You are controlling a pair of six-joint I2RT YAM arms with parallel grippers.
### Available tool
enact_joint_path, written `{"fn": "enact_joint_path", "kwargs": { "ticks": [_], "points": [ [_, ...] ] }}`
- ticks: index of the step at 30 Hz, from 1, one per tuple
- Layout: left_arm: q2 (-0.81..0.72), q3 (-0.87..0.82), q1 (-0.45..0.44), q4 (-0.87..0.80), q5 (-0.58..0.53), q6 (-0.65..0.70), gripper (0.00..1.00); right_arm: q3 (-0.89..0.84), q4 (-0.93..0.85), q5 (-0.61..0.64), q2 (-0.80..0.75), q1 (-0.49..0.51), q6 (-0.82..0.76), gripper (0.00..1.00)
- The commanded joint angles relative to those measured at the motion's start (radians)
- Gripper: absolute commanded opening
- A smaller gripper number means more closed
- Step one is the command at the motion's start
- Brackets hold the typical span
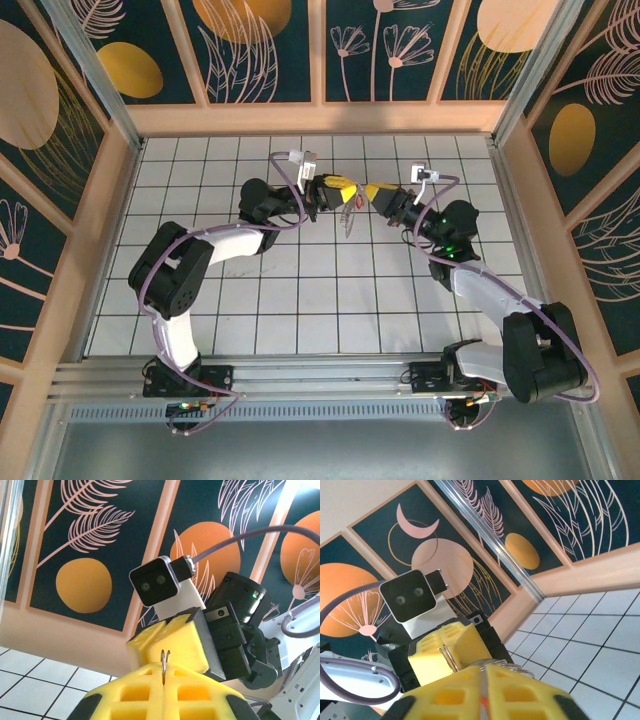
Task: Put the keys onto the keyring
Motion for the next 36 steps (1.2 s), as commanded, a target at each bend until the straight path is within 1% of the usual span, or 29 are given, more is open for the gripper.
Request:
{"fn": "enact_joint_path", "kwargs": {
  "ticks": [1, 2, 4, 5, 7, 13, 17, 23, 27, 28, 32, 36],
  "points": [
    [0.016, 0.033, 0.009, 0.076, 0.008, -0.03, 0.0, 0.001, 0.054, -0.013, 0.004, 0.004, -0.005, 0.1],
    [0.018, 0.034, 0.009, 0.078, 0.008, -0.033, 0.0, 0.001, 0.055, -0.014, 0.005, 0.004, -0.005, 0.14],
    [0.018, 0.034, 0.009, 0.084, 0.007, -0.037, 0.0, 0.003, 0.055, -0.012, 0.004, 0.004, -0.002, 0.29],
    [0.02, 0.034, 0.009, 0.084, 0.007, -0.038, 0.0, 0.003, 0.056, -0.013, 0.004, 0.004, -0.001, 0.32],
    [0.02, 0.034, 0.009, 0.084, 0.006, -0.038, 0.0, 0.006, 0.055, -0.013, 0.004, 0.006, -0.002, 0.35],
    [0.024, 0.038, 0.009, 0.086, 0.004, -0.044, 0.0, 0.02, 0.056, -0.026, 0.016, 0.015, -0.004, 0.33],
    [0.025, 0.041, 0.009, 0.089, 0.003, -0.05, 0.0, 0.026, 0.054, -0.032, 0.029, 0.026, -0.008, 0.3],
    [0.032, 0.043, 0.009, 0.106, 0.003, -0.065, 0.0, 0.021, 0.052, -0.031, 0.035, 0.028, -0.014, 0.19],
    [0.036, 0.04, 0.01, 0.134, -0.006, -0.082, 0.0, 0.011, 0.046, -0.026, 0.033, 0.024, -0.021, 0.02],
    [0.037, 0.04, 0.01, 0.147, -0.008, -0.091, 0.0, 0.009, 0.046, -0.028, 0.034, 0.025, -0.021, 0.0],
    [0.052, 0.045, 0.01, 0.199, -0.013, -0.135, 0.0, 0.01, 0.055, -0.047, 0.052, 0.028, -0.018, 0.0],
    [0.055, 0.047, 0.01, 0.203, -0.014, -0.139, 0.0, 0.024, 0.048, -0.064, 0.064, 0.042, -0.025, 0.0]
  ]
}}
